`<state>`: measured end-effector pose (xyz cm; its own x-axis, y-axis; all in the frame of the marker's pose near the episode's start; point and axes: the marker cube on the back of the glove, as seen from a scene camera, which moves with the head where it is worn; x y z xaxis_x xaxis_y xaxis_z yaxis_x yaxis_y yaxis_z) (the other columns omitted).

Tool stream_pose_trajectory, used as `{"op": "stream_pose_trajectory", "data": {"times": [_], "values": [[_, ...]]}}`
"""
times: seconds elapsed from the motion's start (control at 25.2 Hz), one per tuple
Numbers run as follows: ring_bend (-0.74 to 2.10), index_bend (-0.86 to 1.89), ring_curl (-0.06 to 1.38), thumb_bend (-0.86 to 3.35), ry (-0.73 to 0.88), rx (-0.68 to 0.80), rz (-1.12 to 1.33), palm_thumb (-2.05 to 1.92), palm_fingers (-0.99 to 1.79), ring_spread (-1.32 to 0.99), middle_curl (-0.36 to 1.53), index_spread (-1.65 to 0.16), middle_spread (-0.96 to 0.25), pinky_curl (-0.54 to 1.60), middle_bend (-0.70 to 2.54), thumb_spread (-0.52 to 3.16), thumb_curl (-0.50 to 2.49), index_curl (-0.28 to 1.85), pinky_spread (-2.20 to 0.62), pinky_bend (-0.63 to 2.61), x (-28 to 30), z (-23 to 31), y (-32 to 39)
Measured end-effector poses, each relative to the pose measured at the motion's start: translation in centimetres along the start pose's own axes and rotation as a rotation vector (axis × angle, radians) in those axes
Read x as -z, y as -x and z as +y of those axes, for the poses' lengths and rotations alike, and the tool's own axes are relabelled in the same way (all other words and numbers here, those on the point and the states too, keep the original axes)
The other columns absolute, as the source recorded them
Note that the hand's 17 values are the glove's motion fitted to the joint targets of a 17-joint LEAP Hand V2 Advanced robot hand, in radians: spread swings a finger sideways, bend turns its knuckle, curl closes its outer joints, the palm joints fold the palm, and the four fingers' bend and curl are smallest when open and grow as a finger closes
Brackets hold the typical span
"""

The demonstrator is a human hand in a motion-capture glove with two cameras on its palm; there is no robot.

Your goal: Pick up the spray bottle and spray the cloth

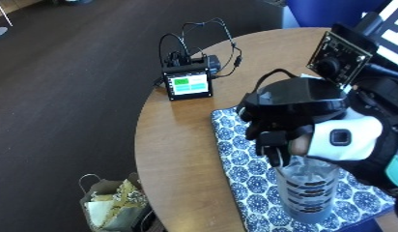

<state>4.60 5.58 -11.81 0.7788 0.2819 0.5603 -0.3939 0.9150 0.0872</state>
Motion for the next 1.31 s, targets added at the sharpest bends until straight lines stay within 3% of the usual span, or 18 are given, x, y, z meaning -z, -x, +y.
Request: {"op": "stream_pose_trajectory", "data": {"times": [0.24, 0.48, 0.75, 1.03, 1.31], "values": [[0.62, 0.10, 0.44, -0.03, -0.082, 0.130, -0.078, 0.98, 1.24, -0.24, 0.50, -0.32, -0.17, 0.38, 0.72, 0.55, 0.71, 0.25, -0.32, 0.47, -1.6, -2.0, -1.1], [0.61, 0.09, 0.44, -0.03, -0.205, 0.036, -0.214, 0.98, 1.22, -0.25, 0.49, -0.31, -0.18, 0.39, 0.71, 0.55, 0.71, 0.25, -0.32, 0.48, -2.7, -7.0, -4.8], [0.60, 0.08, 0.44, -0.03, -0.366, -0.071, -0.153, 0.98, 1.19, -0.25, 0.48, -0.31, -0.19, 0.39, 0.67, 0.57, 0.71, 0.24, -0.32, 0.49, -4.8, -14.3, -9.8], [0.60, 0.08, 0.43, -0.03, -0.392, -0.114, -0.169, 0.98, 1.18, -0.25, 0.47, -0.30, -0.18, 0.39, 0.62, 0.59, 0.71, 0.23, -0.32, 0.50, -8.0, -15.9, -13.0], [0.57, 0.06, 0.42, -0.03, -0.312, -0.179, -0.114, 0.97, 1.13, -0.26, 0.46, -0.31, -0.19, 0.39, 0.59, 0.65, 0.69, 0.21, -0.33, 0.51, -8.3, -15.1, -13.4]]}}
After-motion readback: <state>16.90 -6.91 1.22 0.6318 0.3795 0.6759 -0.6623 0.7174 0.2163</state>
